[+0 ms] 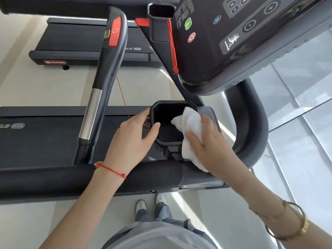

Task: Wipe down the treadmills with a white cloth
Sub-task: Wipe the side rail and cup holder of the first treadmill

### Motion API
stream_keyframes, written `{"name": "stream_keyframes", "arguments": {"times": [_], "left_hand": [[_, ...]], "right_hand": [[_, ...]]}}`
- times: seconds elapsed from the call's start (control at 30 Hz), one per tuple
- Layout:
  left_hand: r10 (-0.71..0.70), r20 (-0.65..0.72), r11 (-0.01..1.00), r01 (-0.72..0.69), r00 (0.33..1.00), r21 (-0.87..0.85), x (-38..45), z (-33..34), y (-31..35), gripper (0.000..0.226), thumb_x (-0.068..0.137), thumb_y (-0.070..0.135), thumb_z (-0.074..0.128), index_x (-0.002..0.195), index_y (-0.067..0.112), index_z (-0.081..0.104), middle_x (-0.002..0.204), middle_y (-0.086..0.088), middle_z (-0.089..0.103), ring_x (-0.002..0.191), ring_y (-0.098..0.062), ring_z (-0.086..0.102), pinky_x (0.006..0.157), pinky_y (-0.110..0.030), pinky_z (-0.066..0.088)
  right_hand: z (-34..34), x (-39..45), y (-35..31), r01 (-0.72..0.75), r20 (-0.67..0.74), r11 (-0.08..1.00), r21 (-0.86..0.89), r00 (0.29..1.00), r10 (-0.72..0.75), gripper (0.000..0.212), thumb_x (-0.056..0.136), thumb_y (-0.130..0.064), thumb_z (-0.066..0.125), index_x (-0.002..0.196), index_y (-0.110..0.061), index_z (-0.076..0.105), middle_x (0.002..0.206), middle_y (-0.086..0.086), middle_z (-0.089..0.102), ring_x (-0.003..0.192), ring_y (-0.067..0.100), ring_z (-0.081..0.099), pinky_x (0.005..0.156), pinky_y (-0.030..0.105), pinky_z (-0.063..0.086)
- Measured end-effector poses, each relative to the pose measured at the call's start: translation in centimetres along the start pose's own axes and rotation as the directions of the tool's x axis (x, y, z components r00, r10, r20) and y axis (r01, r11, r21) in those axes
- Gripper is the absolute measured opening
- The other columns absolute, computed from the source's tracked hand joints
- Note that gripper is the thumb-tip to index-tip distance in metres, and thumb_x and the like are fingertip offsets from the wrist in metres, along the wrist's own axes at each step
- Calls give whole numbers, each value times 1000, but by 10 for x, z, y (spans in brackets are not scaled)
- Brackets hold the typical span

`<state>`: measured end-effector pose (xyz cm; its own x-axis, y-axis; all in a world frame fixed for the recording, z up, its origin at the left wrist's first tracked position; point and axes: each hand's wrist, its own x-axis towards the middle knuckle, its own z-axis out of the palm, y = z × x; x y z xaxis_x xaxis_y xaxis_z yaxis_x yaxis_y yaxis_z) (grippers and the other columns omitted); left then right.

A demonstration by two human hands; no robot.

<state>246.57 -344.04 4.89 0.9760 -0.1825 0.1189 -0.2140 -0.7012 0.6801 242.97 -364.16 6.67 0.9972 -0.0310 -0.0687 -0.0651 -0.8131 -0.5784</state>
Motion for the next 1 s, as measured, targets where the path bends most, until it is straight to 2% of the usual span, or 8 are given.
{"name": "stream_keyframes", "arguments": {"times": [0.17,0.37,0.53,0.6,0.73,0.8,0.87,1.0], "left_hand": [[-12,6,1000,12,1000,3,1,1,-1,47,94,47,47,139,32,49,101,12,67,97,-12,64,86,-36,56],[-16,19,1000,16,1000,-24,2,1,-2,46,94,47,47,139,34,49,99,13,67,95,-9,65,86,-38,56],[-30,33,999,30,999,-20,3,2,-4,51,94,50,46,141,33,47,107,13,68,101,-8,64,90,-38,55],[-35,32,999,36,999,-16,3,2,-4,52,93,51,45,143,33,46,108,12,68,104,-7,64,92,-36,54],[-27,33,999,28,999,-26,4,0,-2,50,93,49,45,140,32,48,101,10,68,97,-8,64,88,-34,55],[-36,46,999,37,998,-27,4,0,-2,47,93,48,45,134,27,53,97,7,67,93,-11,65,84,-37,56],[-41,46,999,41,998,-18,4,0,-2,36,94,45,47,121,24,58,89,5,65,85,-14,64,76,-40,55],[-50,40,998,51,998,-22,4,-1,-3,37,93,46,47,122,26,58,89,5,65,84,-13,63,75,-40,55]], "right_hand": [[-3,30,-1,23,-44,999,-39,999,-25,47,99,-30,51,136,-5,37,129,10,52,113,27,50,74,19,25],[-15,59,-3,139,-19,979,-147,989,-144,47,97,-33,54,139,-13,45,131,7,57,112,29,56,85,30,40],[-21,50,11,170,-5,985,-40,985,-171,54,95,-37,56,146,-26,40,140,-2,52,120,17,52,87,11,29],[-20,57,9,223,18,971,-81,975,-222,55,96,-32,55,147,-23,38,144,-1,48,123,19,50,87,12,28],[-13,85,-12,441,150,837,-324,898,-414,55,98,-24,53,149,-15,35,144,4,47,129,27,45,103,31,35],[-8,100,-23,563,275,704,-434,826,-492,57,98,-24,52,151,-17,29,140,3,50,124,25,49,95,37,44],[-3,111,-32,630,366,619,-469,777,-513,61,97,-23,54,151,-20,26,135,0,51,116,23,54,80,33,47],[-7,108,-28,649,361,579,-493,758,-543,54,97,-28,51,147,-22,31,130,-3,53,111,21,56,80,37,49]]}}
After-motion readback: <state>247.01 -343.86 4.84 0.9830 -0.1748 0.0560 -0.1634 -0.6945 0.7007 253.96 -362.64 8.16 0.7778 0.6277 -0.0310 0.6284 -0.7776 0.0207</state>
